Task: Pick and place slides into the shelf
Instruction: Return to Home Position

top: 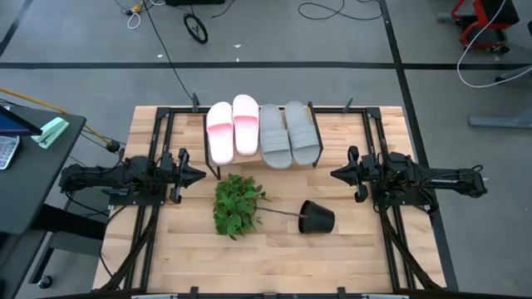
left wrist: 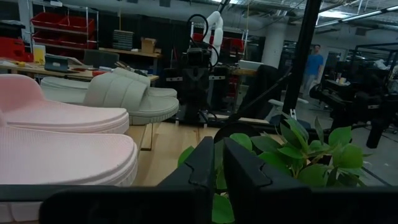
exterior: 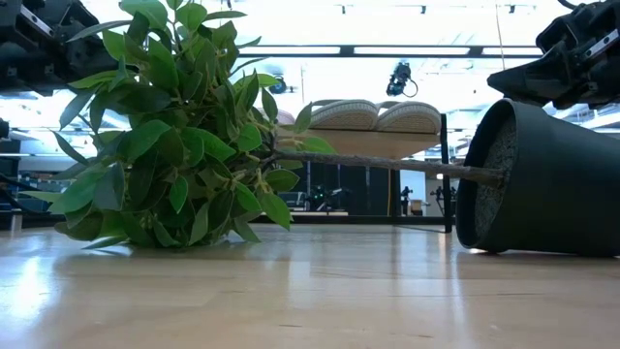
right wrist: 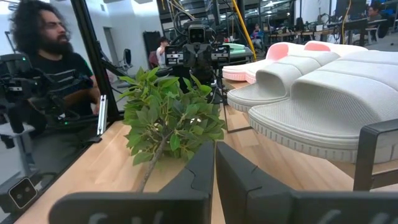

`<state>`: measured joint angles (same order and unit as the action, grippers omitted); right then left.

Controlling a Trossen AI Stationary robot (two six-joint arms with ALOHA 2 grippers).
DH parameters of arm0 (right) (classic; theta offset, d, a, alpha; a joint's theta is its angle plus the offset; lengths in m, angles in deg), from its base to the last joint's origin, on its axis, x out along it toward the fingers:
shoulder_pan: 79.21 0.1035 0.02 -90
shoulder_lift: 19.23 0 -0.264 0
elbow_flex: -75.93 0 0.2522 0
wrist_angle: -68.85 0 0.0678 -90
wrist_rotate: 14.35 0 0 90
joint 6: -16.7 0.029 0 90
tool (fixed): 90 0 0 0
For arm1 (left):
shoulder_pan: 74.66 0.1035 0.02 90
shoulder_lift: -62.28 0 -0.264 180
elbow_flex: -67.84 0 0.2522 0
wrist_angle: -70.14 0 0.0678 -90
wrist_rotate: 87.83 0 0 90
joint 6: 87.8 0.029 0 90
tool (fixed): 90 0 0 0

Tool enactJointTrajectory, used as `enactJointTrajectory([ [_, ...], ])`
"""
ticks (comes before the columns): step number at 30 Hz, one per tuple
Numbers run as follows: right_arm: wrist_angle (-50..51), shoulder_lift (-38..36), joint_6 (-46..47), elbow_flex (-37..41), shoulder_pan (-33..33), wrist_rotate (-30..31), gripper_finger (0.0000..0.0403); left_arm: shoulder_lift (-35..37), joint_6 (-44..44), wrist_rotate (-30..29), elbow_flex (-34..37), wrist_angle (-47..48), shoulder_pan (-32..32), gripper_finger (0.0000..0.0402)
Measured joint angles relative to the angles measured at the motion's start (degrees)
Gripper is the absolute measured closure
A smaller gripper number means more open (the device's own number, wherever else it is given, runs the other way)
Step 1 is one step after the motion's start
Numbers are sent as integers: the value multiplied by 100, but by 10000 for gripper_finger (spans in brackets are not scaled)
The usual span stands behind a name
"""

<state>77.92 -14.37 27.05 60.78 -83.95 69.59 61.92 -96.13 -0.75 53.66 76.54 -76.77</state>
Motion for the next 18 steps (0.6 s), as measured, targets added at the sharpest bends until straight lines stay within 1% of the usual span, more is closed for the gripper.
enactJointTrajectory([
  [14,0,0,2,0,-1,1,380,0,0,0,0,0,-1,378],
  [18,0,1,1,0,-1,1,380,0,-1,0,0,-1,0,377],
])
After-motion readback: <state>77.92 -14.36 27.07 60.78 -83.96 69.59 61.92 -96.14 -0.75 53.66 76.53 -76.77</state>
